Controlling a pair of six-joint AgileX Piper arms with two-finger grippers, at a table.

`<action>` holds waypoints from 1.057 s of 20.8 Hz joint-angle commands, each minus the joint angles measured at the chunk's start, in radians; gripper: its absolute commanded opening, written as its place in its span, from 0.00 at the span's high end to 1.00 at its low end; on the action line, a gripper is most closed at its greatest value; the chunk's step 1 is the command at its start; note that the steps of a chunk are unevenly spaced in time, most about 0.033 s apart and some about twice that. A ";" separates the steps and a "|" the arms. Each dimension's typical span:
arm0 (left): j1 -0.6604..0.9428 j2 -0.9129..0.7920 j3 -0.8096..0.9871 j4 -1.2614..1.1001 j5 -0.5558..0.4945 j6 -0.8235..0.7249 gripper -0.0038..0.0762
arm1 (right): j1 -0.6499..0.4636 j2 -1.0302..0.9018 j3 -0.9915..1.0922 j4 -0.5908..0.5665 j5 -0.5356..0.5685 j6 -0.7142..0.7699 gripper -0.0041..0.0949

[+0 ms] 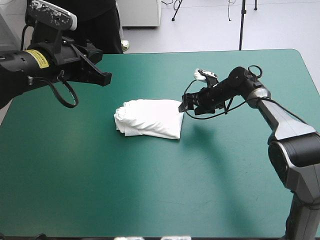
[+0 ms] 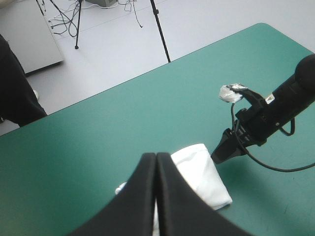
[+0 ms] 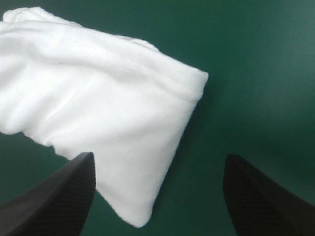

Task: Fold the cloth

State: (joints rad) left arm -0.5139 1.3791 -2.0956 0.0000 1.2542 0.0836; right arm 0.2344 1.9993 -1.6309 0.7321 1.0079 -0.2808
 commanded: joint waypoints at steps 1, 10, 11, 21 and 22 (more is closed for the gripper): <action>-0.001 -0.027 -0.025 -0.010 0.034 -0.013 0.96 | -0.003 0.002 -0.020 0.108 -0.016 -0.049 0.27; -0.001 -0.027 -0.025 -0.010 0.034 -0.045 0.96 | 0.094 0.126 -0.022 0.174 -0.018 -0.135 0.43; -0.001 -0.027 -0.025 -0.016 0.034 -0.047 0.96 | 0.106 0.137 -0.022 0.163 -0.016 -0.135 0.62; -0.001 -0.027 -0.025 -0.052 0.034 -0.050 0.96 | -0.035 0.017 -0.018 -0.368 0.035 0.042 0.97; -0.001 -0.027 -0.025 -0.052 0.034 -0.050 0.96 | -0.082 -0.007 -0.018 -0.443 0.069 0.068 0.97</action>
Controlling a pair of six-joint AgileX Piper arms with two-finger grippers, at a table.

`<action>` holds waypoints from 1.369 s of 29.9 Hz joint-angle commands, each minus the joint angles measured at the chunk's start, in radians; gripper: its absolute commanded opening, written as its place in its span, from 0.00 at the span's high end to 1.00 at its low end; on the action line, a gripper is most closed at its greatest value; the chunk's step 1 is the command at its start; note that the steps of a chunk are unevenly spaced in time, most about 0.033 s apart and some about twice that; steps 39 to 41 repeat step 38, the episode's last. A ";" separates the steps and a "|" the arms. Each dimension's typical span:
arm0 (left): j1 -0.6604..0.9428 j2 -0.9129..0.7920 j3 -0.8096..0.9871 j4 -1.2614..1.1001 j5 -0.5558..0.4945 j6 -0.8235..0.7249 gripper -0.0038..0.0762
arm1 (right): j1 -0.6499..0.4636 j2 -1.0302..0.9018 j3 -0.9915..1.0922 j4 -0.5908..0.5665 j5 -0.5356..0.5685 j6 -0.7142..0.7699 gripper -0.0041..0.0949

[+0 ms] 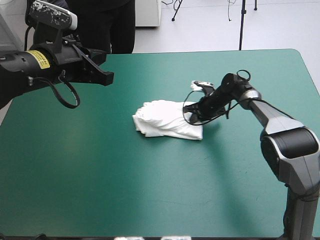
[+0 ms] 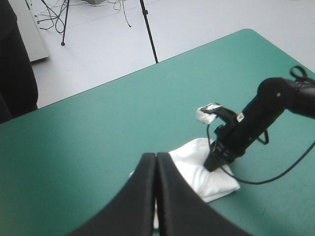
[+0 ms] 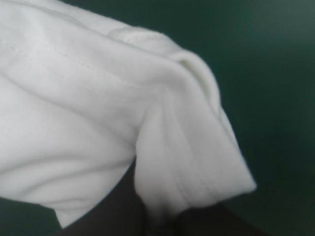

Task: Fold the cloth

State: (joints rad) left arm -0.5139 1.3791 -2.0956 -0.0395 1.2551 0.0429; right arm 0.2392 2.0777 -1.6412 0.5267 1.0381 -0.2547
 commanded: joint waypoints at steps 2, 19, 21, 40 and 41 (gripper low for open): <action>-0.001 -0.027 -0.025 -0.013 0.033 -0.009 0.96 | -0.157 -0.118 -0.008 -0.314 0.091 0.060 0.97; -0.001 -0.027 -0.025 -0.013 0.033 0.008 0.96 | -0.699 -0.577 0.525 -0.388 -0.119 0.045 0.97; -0.001 -0.027 -0.025 -0.013 0.033 0.011 0.96 | -0.708 -0.607 0.576 -0.397 -0.135 0.045 0.97; -0.001 -0.027 -0.025 -0.017 0.033 0.011 0.96 | -0.710 -0.666 0.679 -0.469 -0.185 0.107 0.43; -0.001 -0.027 -0.025 -0.017 0.033 0.011 0.96 | -0.710 -0.666 0.679 -0.469 -0.185 0.107 0.43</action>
